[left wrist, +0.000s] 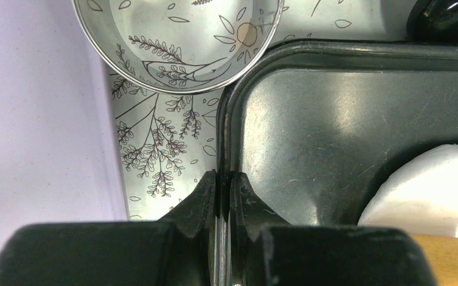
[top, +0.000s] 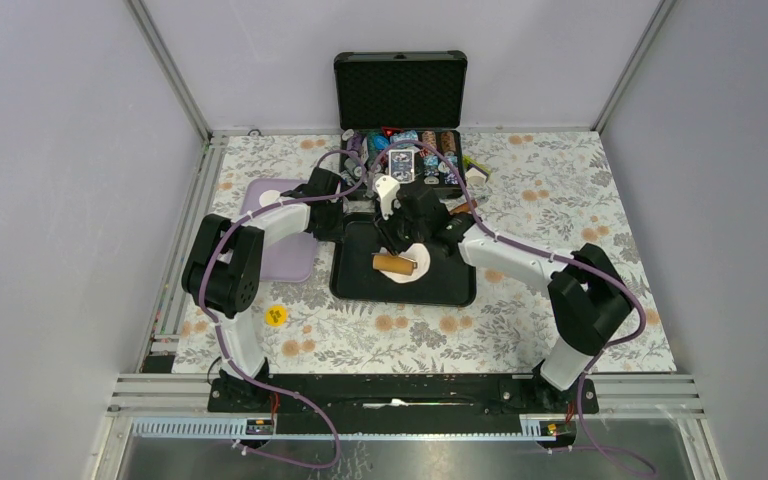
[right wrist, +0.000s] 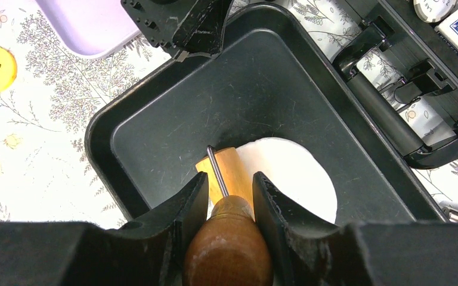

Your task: Roll out the dumpling wrappers from the dough

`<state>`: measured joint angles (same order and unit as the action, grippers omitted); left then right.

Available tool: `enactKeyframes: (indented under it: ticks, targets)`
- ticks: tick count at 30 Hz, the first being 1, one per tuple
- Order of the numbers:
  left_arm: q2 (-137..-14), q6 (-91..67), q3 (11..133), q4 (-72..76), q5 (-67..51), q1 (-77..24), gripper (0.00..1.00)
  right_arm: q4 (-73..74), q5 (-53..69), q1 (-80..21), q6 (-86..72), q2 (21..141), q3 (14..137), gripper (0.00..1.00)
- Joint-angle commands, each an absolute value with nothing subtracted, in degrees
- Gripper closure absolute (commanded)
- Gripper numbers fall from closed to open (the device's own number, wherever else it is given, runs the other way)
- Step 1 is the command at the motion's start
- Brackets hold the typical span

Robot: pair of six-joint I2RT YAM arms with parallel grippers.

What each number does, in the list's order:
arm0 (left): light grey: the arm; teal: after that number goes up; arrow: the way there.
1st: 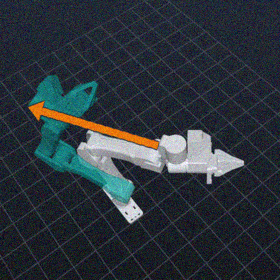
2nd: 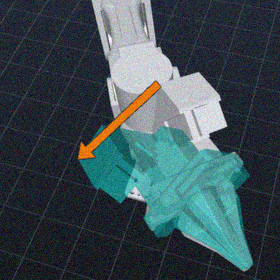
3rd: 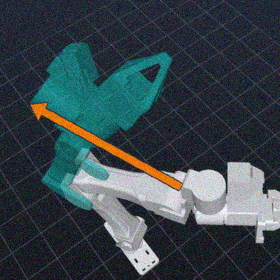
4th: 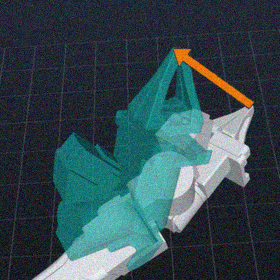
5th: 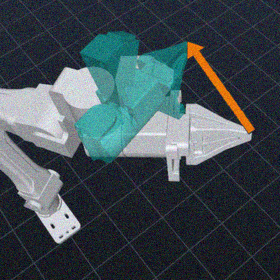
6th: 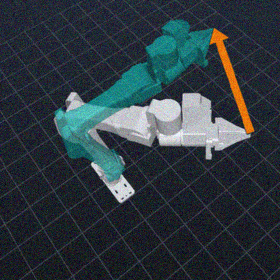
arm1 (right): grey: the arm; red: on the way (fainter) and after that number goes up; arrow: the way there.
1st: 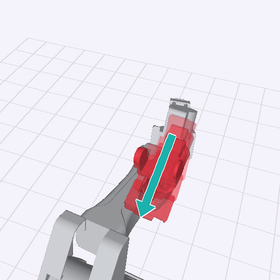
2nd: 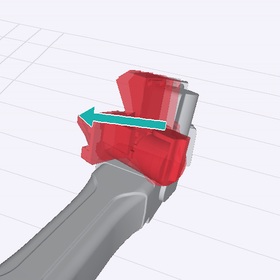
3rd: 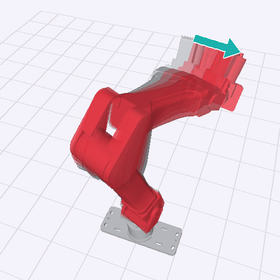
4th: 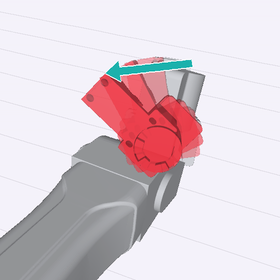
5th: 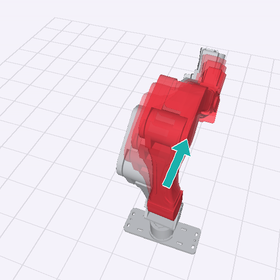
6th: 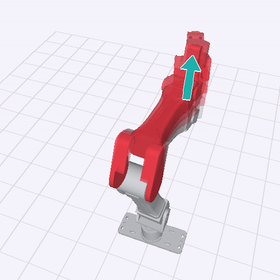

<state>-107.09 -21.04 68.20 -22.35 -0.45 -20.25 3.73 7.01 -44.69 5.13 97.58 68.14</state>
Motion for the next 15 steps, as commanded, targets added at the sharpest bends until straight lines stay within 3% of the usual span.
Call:
enactKeyframes:
  ticks: [1, 15]
  targets:
    - [-107.16, -20.3, 66.78, -24.17, 4.35, -20.57, 1.0, 16.56, 10.26, -46.73, 2.86, 99.89, 63.37, 1.0]
    - [-107.21, -20.3, 66.71, -24.17, 4.39, -20.57, 1.0, 16.67, 8.77, -47.39, 3.22, 99.56, 63.55, 1.0]
